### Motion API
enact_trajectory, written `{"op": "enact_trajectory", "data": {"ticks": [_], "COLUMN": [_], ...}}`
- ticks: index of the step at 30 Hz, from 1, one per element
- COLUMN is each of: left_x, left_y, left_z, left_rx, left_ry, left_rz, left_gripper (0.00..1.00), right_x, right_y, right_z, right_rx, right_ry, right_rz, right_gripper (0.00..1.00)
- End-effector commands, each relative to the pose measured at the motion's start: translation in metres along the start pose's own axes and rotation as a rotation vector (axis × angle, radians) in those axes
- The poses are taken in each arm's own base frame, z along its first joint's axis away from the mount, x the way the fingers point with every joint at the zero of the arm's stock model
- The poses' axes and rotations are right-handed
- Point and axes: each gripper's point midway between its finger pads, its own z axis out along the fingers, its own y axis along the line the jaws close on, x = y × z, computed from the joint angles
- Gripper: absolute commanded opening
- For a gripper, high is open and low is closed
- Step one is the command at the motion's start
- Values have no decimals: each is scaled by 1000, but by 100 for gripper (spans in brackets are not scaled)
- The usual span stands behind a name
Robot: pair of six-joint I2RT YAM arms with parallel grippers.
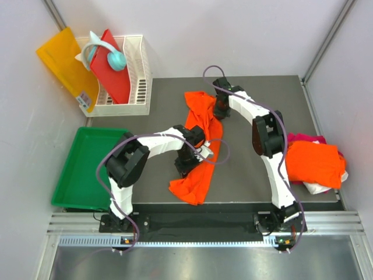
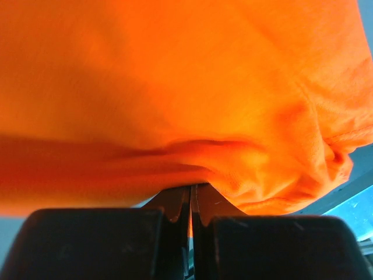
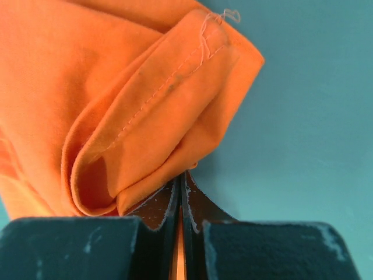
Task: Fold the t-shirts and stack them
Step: Rotate the tshirt 90 degrees
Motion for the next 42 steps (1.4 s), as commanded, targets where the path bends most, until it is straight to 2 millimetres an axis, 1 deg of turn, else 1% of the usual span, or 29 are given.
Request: {"op": "enact_trajectory", "data": {"ticks": [1,5,7,8,11,13,14,15,16,17,18,19,20,21,22,23,24,25,27,28,29,31,32,34,35,37,38,39,42], "left_x": [-20,-30,-37,-38,-45,-47,-48,-53,-57,-60,-62,-68,-70,-70,-74,-75,-73,-74,-73,-70,-72,-64,-62,-57,-55,-49,-48,-46,-36], "left_y": [-21,-34,-40,-42,-41,-33,-30,-21,-18,-11,4,9,15,31,35,41,54,59,81,87,94,109,114,132,137,148,152,156,164], "left_z": [1,9,14,15,20,14,10,3,-15,-26,-39,-61,-75,-91,-113,-125,-138,-154,-173,-170,-171,-163,-160,-158,-158,-169,-173,-183,-191], "left_rx": [50,58,63,66,50,1,-14,-37,-59,-86,-109,-128,-129,-138,-144,-143,-143,-156,-207,-219,-238,-258,-270,-311,-321,-351,-367,-392,-439], "left_ry": [7,27,31,36,38,16,1,-38,-92,-128,-163,-221,-257,-298,-352,-384,-419,-467,-544,-545,-561,-535,-526,-520,-519,-550,-564,-597,-608], "left_rz": [64,112,132,134,124,125,123,110,105,96,65,53,42,-4,-17,-34,-73,-82,-131,-154,-164,-211,-229,-267,-280,-303,-311,-318,-340], "left_gripper": [0,0,0,0,0,0,0,0,0,1,4,6,8,11,13,17,21,29,40,46,46,45,44,42,41,40,40,41,39], "right_x": [-21,-33,-33,-40,-39,-50,-60,-70,-76,-90,-97,-101,-102,-110,-111,-107,-106,-101,-85,-76,-57,-35,-10,9,32,48,64,68,84], "right_y": [37,62,73,78,77,68,62,54,50,43,39,36,30,25,23,20,16,15,14,15,19,19,22,18,19,14,11,7,-3], "right_z": [-2,-9,-8,-11,-5,-14,-29,-38,-49,-73,-84,-96,-104,-129,-139,-158,-166,-173,-190,-193,-197,-199,-201,-203,-205,-205,-207,-208,-210], "right_rx": [-157,-263,-311,-336,-332,-305,-304,-281,-282,-298,-303,-311,-288,-280,-277,-283,-277,-283,-303,-306,-322,-310,-313,-281,-281,-263,-269,-255,-230], "right_ry": [-21,-34,-23,-32,-24,-74,-121,-171,-203,-261,-289,-309,-327,-378,-395,-422,-442,-451,-470,-471,-463,-464,-460,-483,-478,-477,-462,-464,-456], "right_rz": [-1,9,13,16,25,20,25,28,31,47,43,35,30,6,-9,-21,-29,-36,-73,-90,-119,-165,-201,-240,-270,-269,-281,-268,-260], "right_gripper": [0,0,0,0,0,0,0,0,0,2,6,15,20,25,35,39,43,48,49,50,49,47,46,45,45,45,44,44,43]}}
